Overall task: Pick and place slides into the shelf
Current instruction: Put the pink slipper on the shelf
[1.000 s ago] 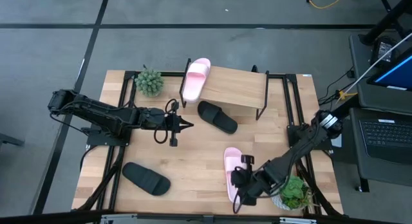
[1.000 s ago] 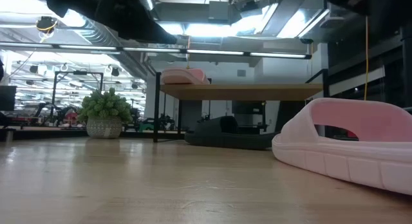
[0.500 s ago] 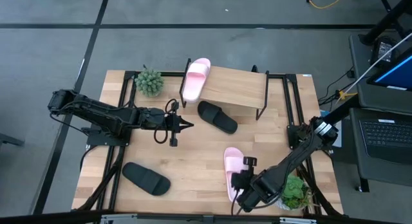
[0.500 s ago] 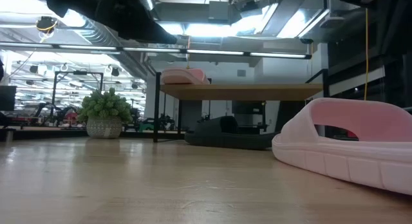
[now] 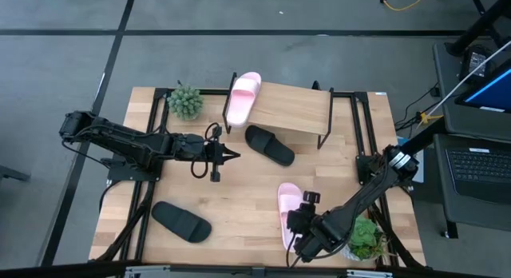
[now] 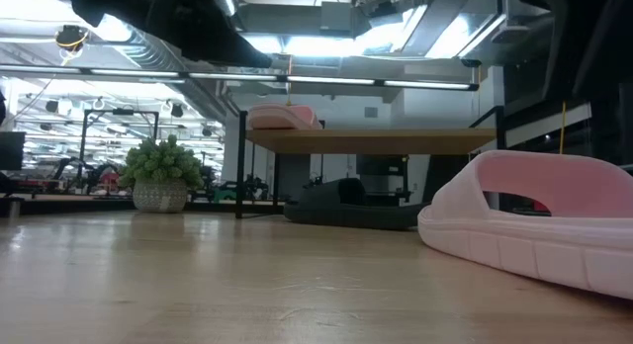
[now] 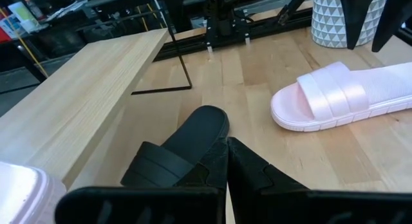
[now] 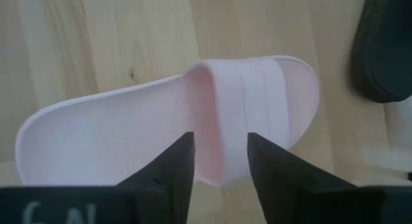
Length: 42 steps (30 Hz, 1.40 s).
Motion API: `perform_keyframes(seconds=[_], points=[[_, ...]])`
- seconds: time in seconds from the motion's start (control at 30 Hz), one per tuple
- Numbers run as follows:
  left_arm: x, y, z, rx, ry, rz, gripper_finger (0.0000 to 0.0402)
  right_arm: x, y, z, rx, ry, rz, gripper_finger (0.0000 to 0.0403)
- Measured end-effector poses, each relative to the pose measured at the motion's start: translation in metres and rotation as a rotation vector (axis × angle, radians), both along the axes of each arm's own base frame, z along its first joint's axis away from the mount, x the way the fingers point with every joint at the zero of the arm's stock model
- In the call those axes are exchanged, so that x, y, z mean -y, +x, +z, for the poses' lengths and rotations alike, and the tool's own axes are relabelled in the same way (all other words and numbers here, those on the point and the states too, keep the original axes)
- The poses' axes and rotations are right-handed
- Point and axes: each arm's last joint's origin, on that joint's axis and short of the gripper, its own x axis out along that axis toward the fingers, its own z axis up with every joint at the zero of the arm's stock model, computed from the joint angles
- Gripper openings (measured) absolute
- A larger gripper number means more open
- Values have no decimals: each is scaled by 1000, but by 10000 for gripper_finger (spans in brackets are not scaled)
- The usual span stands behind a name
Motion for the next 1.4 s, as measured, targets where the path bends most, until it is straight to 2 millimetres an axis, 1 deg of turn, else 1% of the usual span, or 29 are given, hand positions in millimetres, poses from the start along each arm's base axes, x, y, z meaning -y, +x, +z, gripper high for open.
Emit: perform_keyframes(seconds=[0.17,0.5,0.8,0.97,1.4], points=[[0,0,0,-2,1,0,0,-2,2,-10,-30,-33,31,169],[0,-1,-2,-26,2,0,0,2,11,-28,-56,-91,21,163],[0,-1,-2,-27,3,0,0,12,18,-29,-67,-102,-7,162],[0,-1,-2,-27,3,0,0,11,18,-29,-98,-66,-6,162],[0,-1,-2,-27,3,0,0,11,18,-31,-105,-66,-5,162]])
